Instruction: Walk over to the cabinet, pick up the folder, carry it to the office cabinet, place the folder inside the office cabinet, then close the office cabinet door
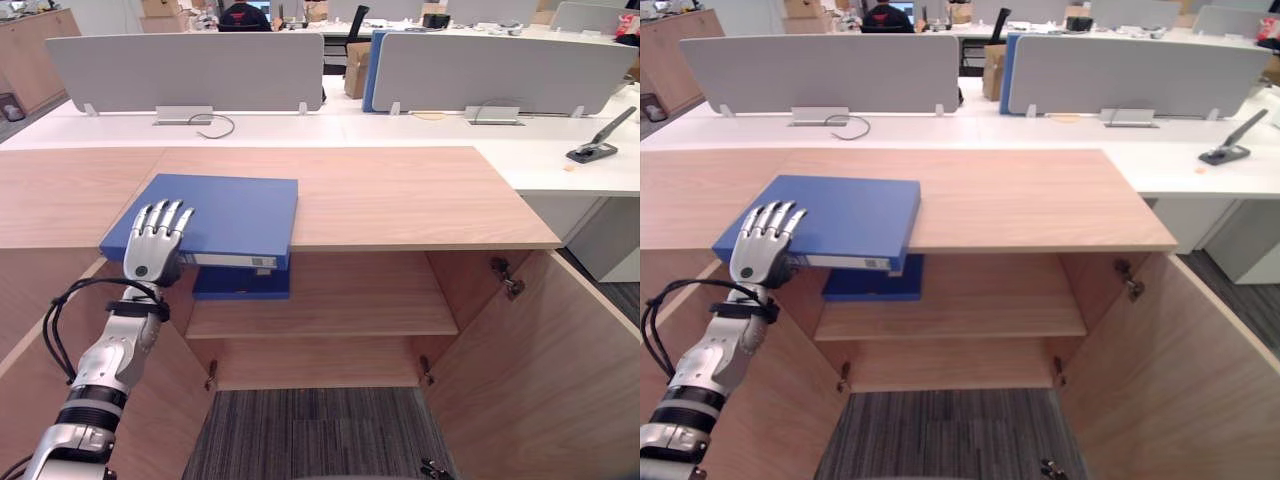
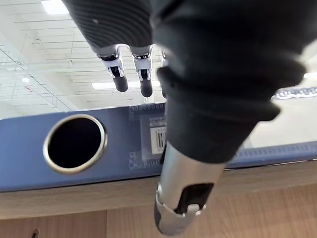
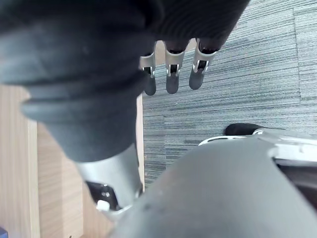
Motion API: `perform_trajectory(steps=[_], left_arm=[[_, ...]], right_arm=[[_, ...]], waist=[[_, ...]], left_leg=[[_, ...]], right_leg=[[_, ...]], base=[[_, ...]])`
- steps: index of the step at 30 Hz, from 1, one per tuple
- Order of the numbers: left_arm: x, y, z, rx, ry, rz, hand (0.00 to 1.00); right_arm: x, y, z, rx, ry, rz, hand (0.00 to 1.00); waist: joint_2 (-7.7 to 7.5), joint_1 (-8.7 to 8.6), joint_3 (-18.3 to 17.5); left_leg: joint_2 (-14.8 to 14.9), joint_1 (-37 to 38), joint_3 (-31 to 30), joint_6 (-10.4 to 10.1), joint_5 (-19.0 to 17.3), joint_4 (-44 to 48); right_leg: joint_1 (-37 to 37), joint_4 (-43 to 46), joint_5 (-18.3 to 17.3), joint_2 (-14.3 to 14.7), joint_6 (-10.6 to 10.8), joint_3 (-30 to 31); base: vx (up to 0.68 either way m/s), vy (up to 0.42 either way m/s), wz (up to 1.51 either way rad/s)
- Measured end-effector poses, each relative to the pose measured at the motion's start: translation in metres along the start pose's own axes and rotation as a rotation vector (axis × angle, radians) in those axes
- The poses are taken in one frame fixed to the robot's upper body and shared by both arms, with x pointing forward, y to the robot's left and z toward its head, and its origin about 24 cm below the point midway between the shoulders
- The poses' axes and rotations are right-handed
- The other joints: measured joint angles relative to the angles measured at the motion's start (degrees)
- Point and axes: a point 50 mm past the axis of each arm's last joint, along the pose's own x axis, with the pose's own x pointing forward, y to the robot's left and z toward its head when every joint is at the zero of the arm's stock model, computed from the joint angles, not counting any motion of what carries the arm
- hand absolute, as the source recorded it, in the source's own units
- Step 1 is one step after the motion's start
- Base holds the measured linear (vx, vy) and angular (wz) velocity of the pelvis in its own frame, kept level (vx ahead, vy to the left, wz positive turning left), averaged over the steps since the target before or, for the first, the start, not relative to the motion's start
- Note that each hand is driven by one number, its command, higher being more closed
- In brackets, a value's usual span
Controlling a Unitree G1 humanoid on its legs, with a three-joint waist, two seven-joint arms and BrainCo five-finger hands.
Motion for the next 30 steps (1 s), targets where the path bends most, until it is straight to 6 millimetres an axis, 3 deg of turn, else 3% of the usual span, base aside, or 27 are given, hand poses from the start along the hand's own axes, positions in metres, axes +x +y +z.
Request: perform_trajectory(steps=[3, 4, 7, 13, 20, 24, 27, 30], left_arm=[[0.002, -0.004, 0.002, -0.002, -0.005, -0.022, 0.00], [0.002, -0.005, 0.001, -0.001, -0.002, -0.026, 1.00], [0.002, -0.010, -0.005, 0.000, 0.031, -0.052, 1.00], [0.020, 0.002, -0.008, -0.047, 0.078, 0.010, 1.00], [0.019, -0.002, -0.012, -0.049, 0.100, 0.014, 1.00], [0.028, 0.007, -0.013, -0.106, 0.149, 0.074, 1.00], [0.028, 0.024, 0.007, -0.278, 0.170, 0.177, 1.00], [0.010, 0.040, 0.040, -0.599, 0.127, 0.248, 1.00]], right_arm=[[0.000, 0.000, 0.001, 0.000, -0.003, -0.004, 0.00], [0.000, 0.000, 0.001, -0.001, -0.005, -0.005, 0.00], [0.000, 0.000, 0.002, -0.001, -0.010, -0.005, 0.00], [0.000, 0.001, 0.002, -0.019, -0.017, 0.003, 0.00], [-0.001, 0.001, 0.003, -0.020, -0.019, 0.000, 0.00], [0.000, 0.002, 0.004, -0.020, -0.023, 0.000, 0.00], [-0.001, 0.002, 0.003, -0.017, -0.021, -0.002, 0.00], [0.000, 0.001, 0.003, -0.014, -0.012, -0.012, 0.00]], waist=[[-0.02, -0.35, 0.0], [-0.02, -0.38, 0.0], [-0.11, -0.48, -0.1], [-0.23, -0.90, -0.2], [-0.21, -1.05, -0.2], [-0.23, -1.60, -0.4], [-0.24, -1.34, -0.5], [-0.22, -0.99, -0.5]], left_leg=[[0.3, 0.0, 0.0, 0.0, 0.0, -0.1], [0.3, 0.0, 0.1, 0.0, 0.0, -0.2], [0.3, 0.0, 0.2, -0.1, 0.1, -0.4], [0.1, 0.0, 0.4, -0.1, 0.1, -0.9], [0.3, 0.0, 0.5, -0.4, 0.3, -1.0], [0.4, 0.0, 0.8, -0.9, 0.5, -1.7], [0.2, 0.0, 0.7, -0.4, 1.0, -2.2], [-0.4, 0.0, 0.0, -0.1, 1.2, -2.5]], right_leg=[[-0.1, 0.0, 0.0, 0.0, 0.0, 0.1], [-0.2, 0.0, 0.0, 0.0, 0.0, 0.2], [-0.5, 0.0, 0.0, 0.1, 0.0, 0.4], [-0.6, -0.2, 0.0, 0.2, 0.0, 0.5], [-1.0, 0.1, 0.0, 0.2, 0.0, 0.7], [-1.6, 0.3, 0.0, 0.2, 0.0, 1.1], [-1.7, 0.3, 0.1, 0.1, 0.1, 1.0], [-1.2, -0.2, 0.1, -0.1, 0.1, 0.5]], base=[[-0.02, -0.005, -0.01], [0.00, 0.000, 0.00], [0.00, 0.000, 0.00], [0.00, 0.000, 0.00], [-0.03, -0.005, -0.01], [-0.04, 0.000, -0.04], [0.01, 0.002, 0.01], [0.05, 0.006, 0.09]])
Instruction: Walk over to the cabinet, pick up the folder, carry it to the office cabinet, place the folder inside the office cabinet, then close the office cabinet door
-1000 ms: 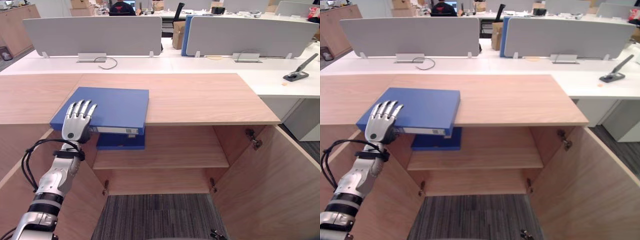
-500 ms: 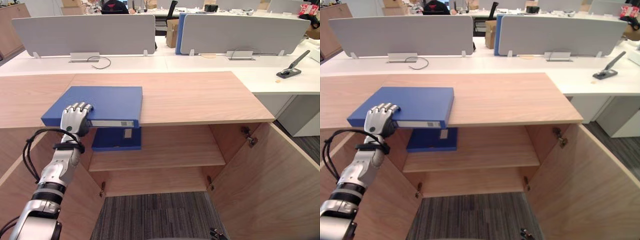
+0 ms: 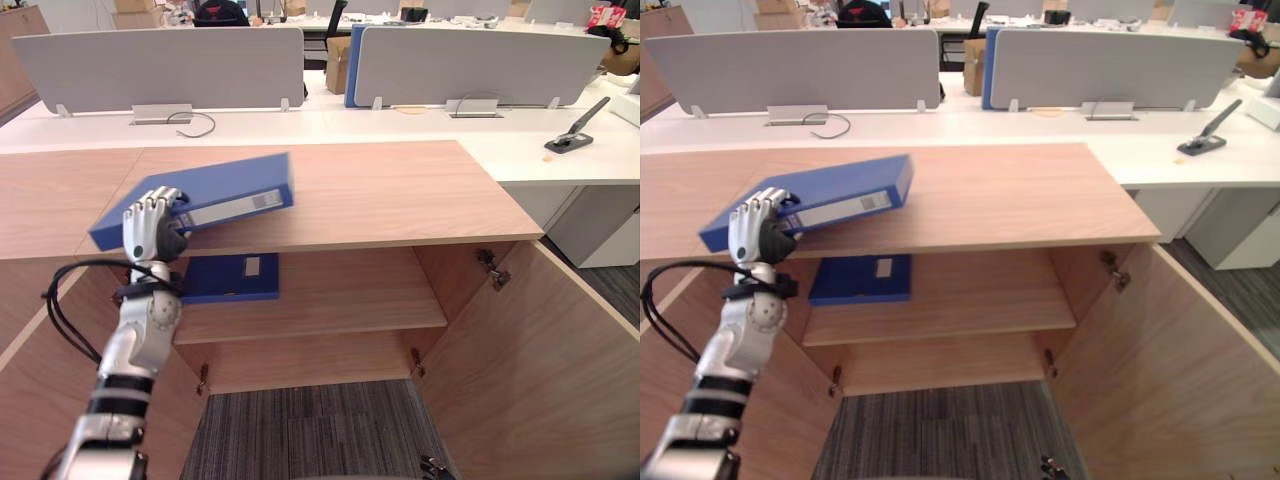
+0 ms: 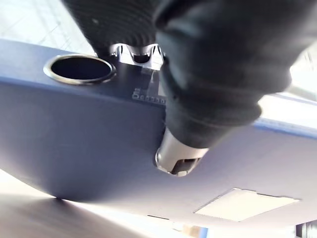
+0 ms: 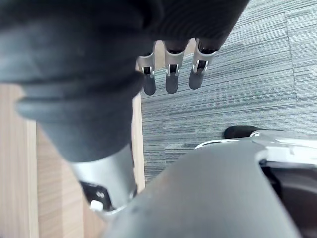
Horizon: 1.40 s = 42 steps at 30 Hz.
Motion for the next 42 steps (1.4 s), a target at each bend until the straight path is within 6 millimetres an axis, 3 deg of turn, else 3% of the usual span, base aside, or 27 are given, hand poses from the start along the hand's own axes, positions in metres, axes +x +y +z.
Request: perform_trajectory(steps=[3, 4, 8, 15, 22, 24, 26, 27, 29, 30, 31, 33, 35, 42], left_arm=[[-0.022, 0.000, 0.034, -0.420, -0.028, -0.009, 1.00], [-0.034, 0.000, 0.046, -0.635, -0.031, -0.040, 1.00], [-0.062, -0.001, 0.068, -1.004, -0.049, -0.185, 1.00], [-0.078, 0.011, 0.063, -1.276, 0.004, -0.201, 1.00], [-0.083, 0.025, 0.058, -1.401, 0.032, -0.121, 1.00], [-0.085, 0.018, 0.065, -1.484, 0.043, -0.153, 1.00], [-0.091, 0.003, 0.083, -1.601, 0.052, -0.255, 1.00], [-0.093, 0.001, 0.086, -1.610, 0.054, -0.276, 1.00], [-0.098, 0.004, 0.083, -1.598, 0.071, -0.264, 1.00], [-0.098, 0.005, 0.081, -1.591, 0.075, -0.254, 1.00], [-0.098, 0.008, 0.076, -1.571, 0.080, -0.233, 1.00], [-0.099, 0.011, 0.069, -1.540, 0.096, -0.198, 1.00], [-0.102, 0.014, 0.064, -1.509, 0.113, -0.182, 1.00], [-0.107, 0.027, 0.066, -1.438, 0.077, -0.167, 1.00]], right_arm=[[0.000, -0.002, -0.003, 0.030, 0.027, -0.020, 0.00], [0.000, -0.003, -0.004, 0.036, 0.036, -0.024, 0.00], [0.000, -0.005, -0.006, 0.035, 0.047, -0.027, 0.00], [0.000, -0.007, -0.009, 0.038, 0.073, -0.030, 0.00], [0.004, -0.007, -0.003, 0.141, 0.065, -0.042, 0.00], [0.014, 0.000, 0.022, 0.265, 0.011, -0.046, 0.00], [0.029, 0.013, 0.089, 0.429, -0.142, -0.066, 0.00], [0.029, 0.016, 0.109, 0.476, -0.207, -0.057, 0.00], [0.004, 0.029, 0.190, 0.498, -0.564, 0.027, 0.00], [-0.006, 0.031, 0.207, 0.495, -0.651, 0.047, 0.00], [-0.027, 0.030, 0.236, 0.474, -0.813, 0.065, 0.00], [-0.059, 0.022, 0.265, 0.474, -1.020, 0.060, 0.00], [-0.074, 0.017, 0.271, 0.482, -1.098, 0.052, 0.00], [-0.090, 0.019, 0.269, 0.500, -1.137, 0.088, 0.00]], waist=[[0.14, 1.11, 0.0], [0.43, 1.31, 0.2], [1.11, 1.49, 0.0], [1.40, 2.55, -0.3], [1.27, 3.86, -0.2], [1.20, 4.07, -0.2], [1.26, 5.39, -0.2], [1.28, 6.06, -0.2], [1.59, 6.70, -0.3], [1.61, 6.69, -0.4], [1.58, 6.69, -0.3], [1.53, 6.51, -0.3], [1.35, 6.12, -0.1], [0.98, 6.09, 0.5]], left_leg=[[0.0, 0.0, -0.6, 0.0, 0.0, 0.0], [0.0, 0.0, -1.2, 0.0, 0.0, 0.0], [0.1, 0.1, -2.2, 0.3, 0.5, -0.5], [0.1, -1.1, -4.7, -0.3, 1.1, -0.9], [-0.2, -2.2, -5.4, 0.3, 1.6, -0.7], [-0.3, -3.3, -5.8, 0.3, 1.6, -0.7], [-0.2, -4.1, -6.4, 0.4, 2.2, -0.6], [-0.2, -4.1, -6.4, 0.4, 2.3, -0.6], [-0.2, -3.9, -6.5, 0.5, 2.4, -0.6], [-0.2, -3.9, -6.4, 0.5, 2.4, -0.6], [-0.2, -3.9, -6.4, 0.5, 2.4, -0.6], [-0.2, -3.5, -6.4, 0.5, 2.4, -0.6], [-0.2, -2.5, -6.4, 0.4, 2.1, -0.6], [-0.1, -2.2, -6.1, 0.4, 1.7, -0.4]], right_leg=[[0.3, -0.2, 0.0, 0.0, 0.0, -0.5], [0.5, -0.2, 0.0, 0.1, 0.0, -0.9], [0.7, 0.1, -0.3, 0.0, -0.1, -2.0], [-0.1, 1.7, -1.1, -0.6, 0.2, -3.8], [-0.4, 1.8, -1.3, -0.8, 0.4, -4.4], [-1.0, 1.8, -1.4, -0.8, 0.5, -5.0], [-2.1, 2.2, -1.4, -0.8, 0.4, -5.6], [-2.1, 2.2, -1.4, -0.8, 0.4, -5.6], [-1.8, 2.2, -1.5, -0.8, 0.2, -5.7], [-1.8, 2.2, -1.6, -0.8, 0.1, -5.7], [-1.8, 2.2, -1.6, -0.8, 0.1, -5.7], [-1.3, 2.2, -1.6, -0.9, 0.1, -5.7], [-0.3, 2.2, -1.6, -0.9, 0.1, -5.6], [-0.2, 2.3, -1.8, -0.9, 0.1, -5.3]], base=[[0.02, -0.014, 0.09], [-0.01, -0.025, 0.14], [-0.04, -0.021, 0.13], [-0.06, -0.016, 0.16], [0.02, -0.007, 0.09], [-0.02, -0.017, 0.08], [-0.01, -0.012, 0.18], [0.02, -0.008, 0.16], [0.02, -0.009, 0.06], [0.00, 0.000, 0.00], [0.00, 0.000, 0.00], [0.00, 0.000, 0.00], [-0.03, -0.001, -0.04], [-0.04, -0.001, -0.03]])
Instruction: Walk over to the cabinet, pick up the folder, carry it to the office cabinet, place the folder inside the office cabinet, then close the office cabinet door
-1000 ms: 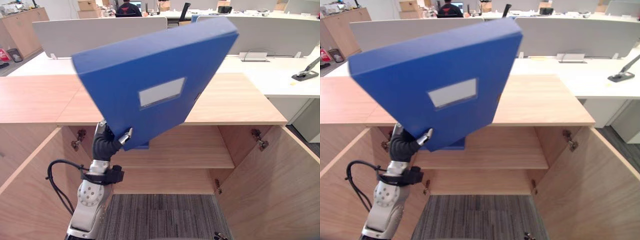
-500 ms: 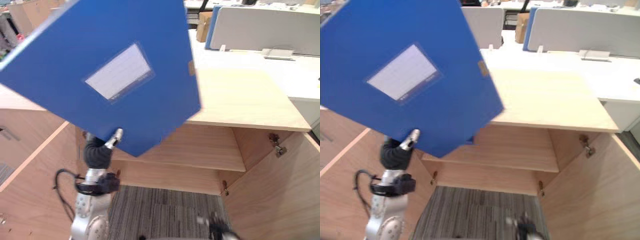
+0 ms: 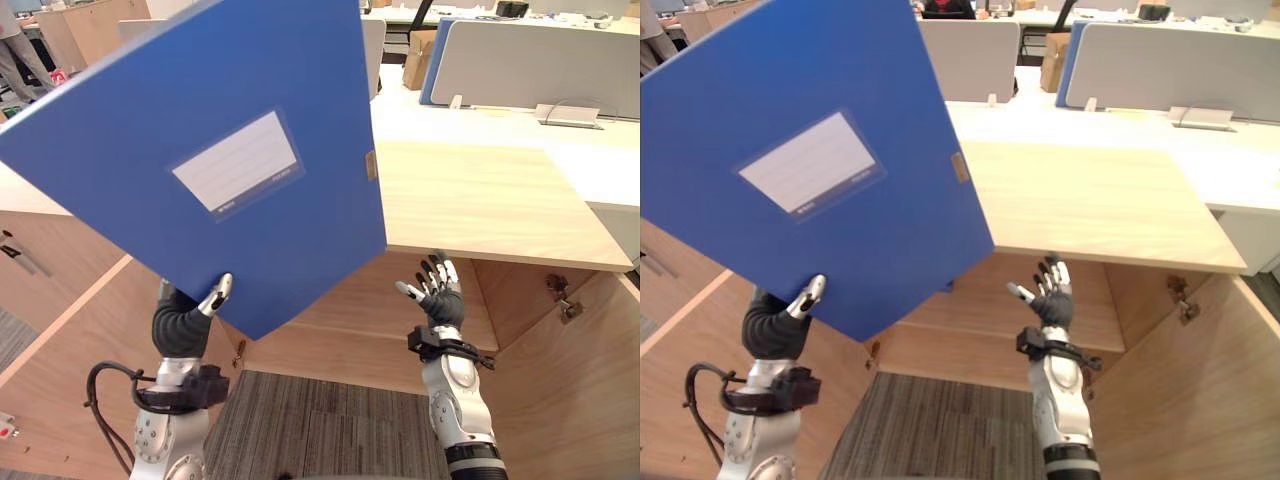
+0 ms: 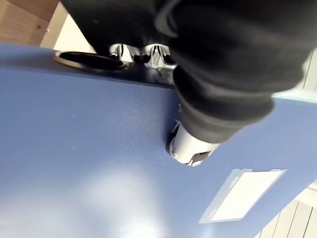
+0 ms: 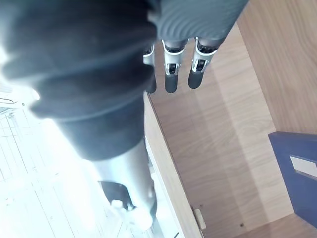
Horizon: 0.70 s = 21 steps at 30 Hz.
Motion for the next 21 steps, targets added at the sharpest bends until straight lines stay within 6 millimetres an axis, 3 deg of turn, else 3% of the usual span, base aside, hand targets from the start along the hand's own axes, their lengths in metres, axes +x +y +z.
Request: perform_trajectory(steps=[17, 20, 21], left_arm=[[-0.004, 0.001, 0.000, 0.068, 0.008, -0.013, 1.00], [-0.004, 0.001, 0.000, 0.072, 0.009, -0.015, 1.00], [-0.004, 0.001, 0.000, 0.074, 0.010, -0.019, 1.00]], right_arm=[[0.002, -0.002, 0.005, -0.077, 0.068, 0.198, 0.00], [-0.001, 0.004, 0.004, -0.105, 0.093, 0.338, 0.00], [-0.006, 0.017, 0.009, -0.110, 0.072, 0.465, 0.00]], waist=[[0.08, -0.50, -0.1], [0.15, -0.67, -0.1], [0.29, -0.59, -0.8]], left_leg=[[0.3, -2.0, -0.1, 0.0, -1.9, 3.9], [0.3, -2.3, -0.1, 0.0, -2.0, 4.1], [0.3, -2.9, -0.1, 0.0, -2.0, 4.2]], right_leg=[[-0.2, 0.1, 0.0, 0.4, 0.0, 0.1], [-0.3, 0.1, 0.0, 0.4, 0.0, 0.1], [-1.0, 0.3, 0.0, 0.4, 0.0, 0.1]], base=[[-0.01, 0.000, 0.00], [0.00, 0.000, 0.00], [0.00, 0.000, 0.00]])
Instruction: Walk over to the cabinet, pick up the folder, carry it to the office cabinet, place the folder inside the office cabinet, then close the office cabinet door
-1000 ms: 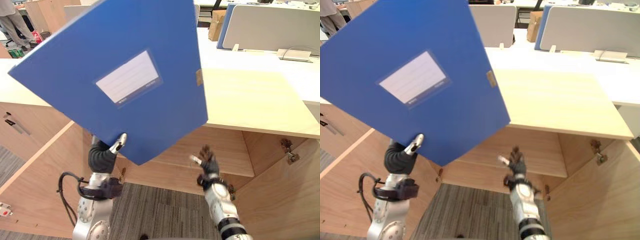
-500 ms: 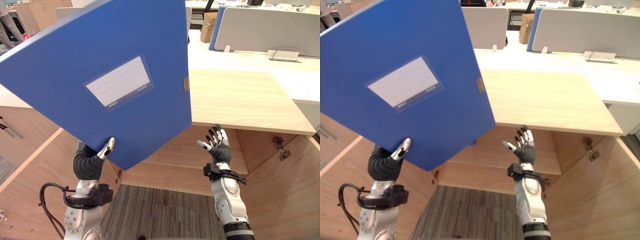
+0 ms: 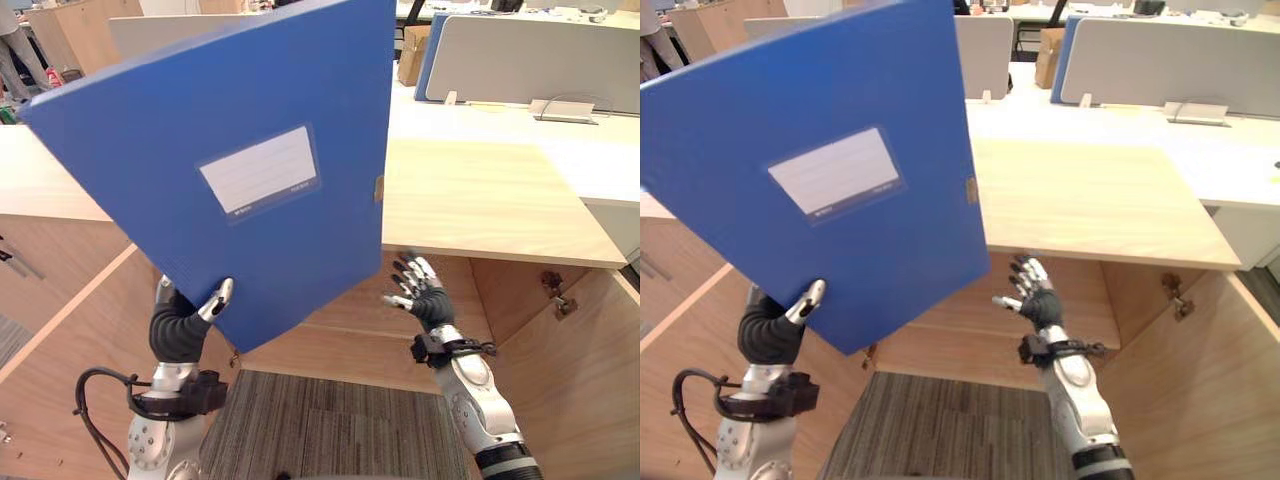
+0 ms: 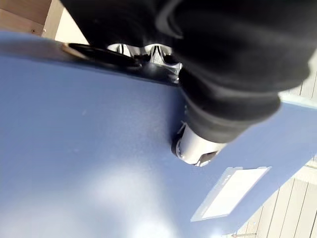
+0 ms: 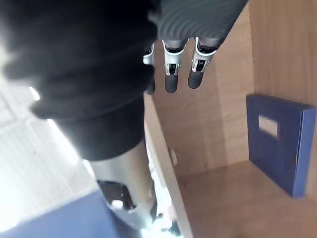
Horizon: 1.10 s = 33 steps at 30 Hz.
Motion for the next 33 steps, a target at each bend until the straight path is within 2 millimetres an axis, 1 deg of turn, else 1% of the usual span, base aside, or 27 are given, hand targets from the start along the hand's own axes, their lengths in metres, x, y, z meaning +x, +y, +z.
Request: perform_trajectory(steps=[1, 2, 3, 4, 5, 6, 7, 8, 10, 12, 15, 16, 17, 18, 20, 21, 22, 23, 24, 26, 27, 30, 33], left_arm=[[0.000, 0.000, 0.000, 0.000, 0.000, -0.001, 1.00], [0.000, 0.000, 0.000, 0.001, 0.000, -0.007, 1.00], [0.000, -0.001, 0.000, 0.003, 0.001, -0.014, 1.00], [0.000, -0.001, 0.000, 0.003, 0.000, -0.015, 1.00], [0.000, -0.001, 0.000, 0.003, 0.000, -0.018, 1.00], [0.000, -0.001, 0.000, 0.004, 0.000, -0.018, 1.00], [0.000, 0.000, 0.000, 0.006, -0.001, -0.017, 1.00], [0.001, 0.000, 0.001, 0.009, -0.003, -0.017, 1.00], [0.001, 0.001, 0.001, 0.012, 0.000, -0.016, 1.00], [0.001, 0.001, 0.000, 0.012, 0.004, -0.018, 1.00], [0.003, 0.000, 0.001, 0.019, -0.006, -0.040, 1.00], [0.004, 0.000, 0.002, 0.022, -0.007, -0.042, 1.00], [0.004, 0.002, 0.003, 0.034, -0.009, -0.039, 1.00], [0.004, 0.004, 0.003, 0.042, -0.010, -0.037, 1.00], [0.004, 0.010, 0.007, 0.078, -0.017, -0.031, 1.00], [0.004, 0.011, 0.008, 0.086, -0.017, -0.030, 1.00], [0.004, 0.014, 0.009, 0.099, -0.020, -0.027, 1.00], [0.004, 0.015, 0.010, 0.104, -0.023, -0.027, 1.00], [0.004, 0.016, 0.012, 0.114, -0.029, -0.030, 1.00], [0.003, 0.018, 0.013, 0.121, -0.032, -0.031, 1.00], [0.003, 0.019, 0.014, 0.128, -0.037, -0.030, 1.00], [0.003, 0.020, 0.015, 0.130, -0.045, -0.032, 1.00], [0.003, 0.020, 0.015, 0.126, -0.047, -0.042, 1.00]], right_arm=[[0.000, 0.001, 0.000, 0.001, -0.004, 0.013, 0.00], [-0.001, 0.003, -0.007, 0.014, 0.018, 0.035, 0.00], [-0.005, -0.004, -0.031, 0.036, 0.120, 0.006, 0.00], [-0.006, -0.006, -0.037, 0.042, 0.147, -0.007, 0.00], [-0.016, -0.015, -0.065, 0.058, 0.274, -0.060, 0.00], [-0.022, -0.018, -0.078, 0.046, 0.344, -0.078, 0.00], [-0.036, -0.021, -0.101, 0.019, 0.479, -0.095, 0.00], [-0.049, -0.020, -0.118, -0.017, 0.591, -0.092, 0.00], [-0.062, -0.015, -0.130, -0.070, 0.674, -0.052, 0.00], [-0.064, -0.013, -0.131, -0.094, 0.693, -0.020, 0.00], [-0.058, -0.012, -0.117, -0.105, 0.625, 0.030, 0.00], [-0.056, -0.012, -0.108, -0.097, 0.587, 0.046, 0.00], [-0.052, -0.012, -0.090, -0.078, 0.504, 0.073, 0.00], [-0.051, -0.014, -0.082, -0.064, 0.468, 0.080, 0.00], [-0.046, -0.025, -0.046, -0.001, 0.296, 0.072, 0.00], [-0.044, -0.029, -0.037, 0.010, 0.254, 0.062, 0.00], [-0.042, -0.036, -0.019, 0.022, 0.171, 0.044, 0.00], [-0.040, -0.039, -0.009, 0.018, 0.125, 0.037, 0.00], [-0.038, -0.044, 0.022, 0.035, -0.029, 0.035, 0.00], [-0.038, -0.044, 0.042, 0.028, -0.126, 0.044, 0.00], [-0.038, -0.042, 0.062, 0.074, -0.245, 0.082, 0.00], [-0.036, -0.038, 0.079, 0.119, -0.345, 0.139, 0.00], [-0.035, -0.034, 0.087, 0.164, -0.400, 0.164, 0.00]], waist=[[0.01, -0.01, 0.0], [0.01, 0.01, -0.3], [0.00, 0.28, -0.9], [0.00, 0.36, -0.9], [0.07, 0.62, -1.0], [0.10, 0.69, -1.0], [0.19, 0.71, -1.1], [0.24, 0.71, -1.1], [0.24, 0.71, -1.1], [0.31, 0.55, -1.2], [0.31, 0.40, -1.3], [0.28, 0.36, -1.3], [0.25, 0.29, -1.3], [0.22, 0.24, -1.3], [0.17, 0.22, -1.4], [0.13, 0.18, -1.4], [0.09, 0.09, -1.5], [0.09, 0.06, -1.5], [0.07, 0.02, -1.5], [0.06, -0.03, -1.5], [-0.05, -0.10, -1.5], [-0.25, -0.44, -1.6], [-0.35, -0.50, -1.6]], left_leg=[[0.0, 0.0, 0.0, 0.0, 0.0, 0.0], [0.0, 0.0, 0.0, 0.0, 0.0, 0.0], [-0.1, 0.1, 0.0, 0.0, 0.0, -0.2], [-0.2, 0.1, 0.1, 0.0, 0.0, -0.3], [-0.3, 0.2, 0.1, 0.1, 0.1, -0.5], [-0.3, 0.2, 0.2, 0.1, 0.3, -0.6], [-0.3, 0.2, 0.2, 0.1, 0.7, -1.2], [-0.3, 0.2, 0.2, 0.1, 0.9, -1.5], [-0.3, 0.6, 0.4, 0.1, 1.0, -1.7], [-0.2, 1.3, 0.7, 0.1, 1.0, -2.1], [-0.1, 1.3, 1.1, 0.1, 1.0, -2.2], [-0.1, 1.4, 1.2, 0.1, 1.0, -2.2], [-0.1, 1.8, 1.4, 0.0, 1.0, -2.4], [-0.1, 2.0, 1.5, 0.0, 1.0, -2.5], [-0.1, 2.1, 1.5, 0.0, 1.0, -2.8], [-0.1, 2.1, 1.5, 0.0, 1.0, -2.8], [-0.1, 2.2, 1.6, 0.0, 1.0, -2.8], [-0.1, 2.2, 1.6, 0.1, 1.0, -2.9], [-0.1, 2.3, 1.7, 0.0, 1.0, -3.0], [-0.1, 2.5, 1.8, 0.0, 1.0, -3.1], [-0.1, 2.9, 1.9, 0.0, 1.0, -3.2], [-0.1, 3.1, 1.9, 0.0, 0.9, -3.3], [-0.1, 3.1, 1.9, 0.0, 0.9, -3.3]], right_leg=[[0.0, 0.0, 0.0, 0.0, 0.0, 0.0], [-0.1, 0.2, -0.1, -0.1, -0.1, 0.0], [-0.2, 0.3, -0.1, -0.2, -0.1, 0.0], [-0.2, 0.3, -0.1, -0.2, -0.1, 0.0], [-0.2, 0.3, -0.1, -0.3, -0.1, 0.0], [-0.3, 0.3, -0.1, -0.4, -0.1, 0.0], [-0.7, 0.5, -0.1, -0.4, -0.1, 0.0], [-0.8, 0.5, -0.1, -0.4, -0.1, 0.0], [-0.7, 0.5, -0.1, -0.4, -0.1, 0.1], [-0.6, 0.5, -0.1, -0.4, -0.1, 0.5], [-0.6, 0.6, 0.0, -0.3, -0.1, 1.0], [-0.6, 0.6, 0.0, -0.3, -0.1, 1.1], [-0.6, 0.6, 0.0, -0.3, -0.1, 1.3], [-0.5, 0.6, 0.0, -0.3, -0.1, 1.3], [-0.6, 0.5, 0.0, -0.3, -0.1, 1.4], [-0.6, 0.5, 0.0, -0.3, -0.1, 1.4], [-0.6, 0.5, 0.0, -0.3, -0.1, 1.4], [-0.6, 0.5, 0.0, -0.3, -0.1, 1.4], [-0.6, 0.5, -0.1, -0.3, 0.0, 1.5], [-0.5, 0.4, -0.1, -0.3, 0.0, 1.6], [-0.2, 0.4, -0.1, -0.3, 0.0, 1.6], [0.1, 0.1, -0.1, -0.3, 0.0, 1.6], [0.1, 0.1, -0.1, -0.2, 0.0, 1.6]], base=[[0.00, 0.000, 0.00], [0.00, 0.000, 0.00], [0.00, 0.000, 0.00], [0.00, 0.000, 0.00], [0.00, 0.000, 0.00], [0.00, 0.000, 0.00], [0.00, 0.000, 0.00], [0.00, 0.000, 0.00], [-0.01, 0.011, -0.07], [-0.02, 0.007, -0.12], [-0.02, 0.005, -0.07], [-0.03, 0.006, -0.05], [-0.04, 0.008, -0.06], [-0.03, 0.009, -0.05], [0.00, 0.000, 0.00], [0.00, 0.000, 0.00], [0.00, 0.000, 0.00], [0.00, 0.000, 0.00], [-0.01, 0.005, -0.03], [0.00, 0.003, -0.04], [0.00, 0.000, -0.03], [0.00, 0.000, 0.00], [-0.01, 0.000, 0.00]])
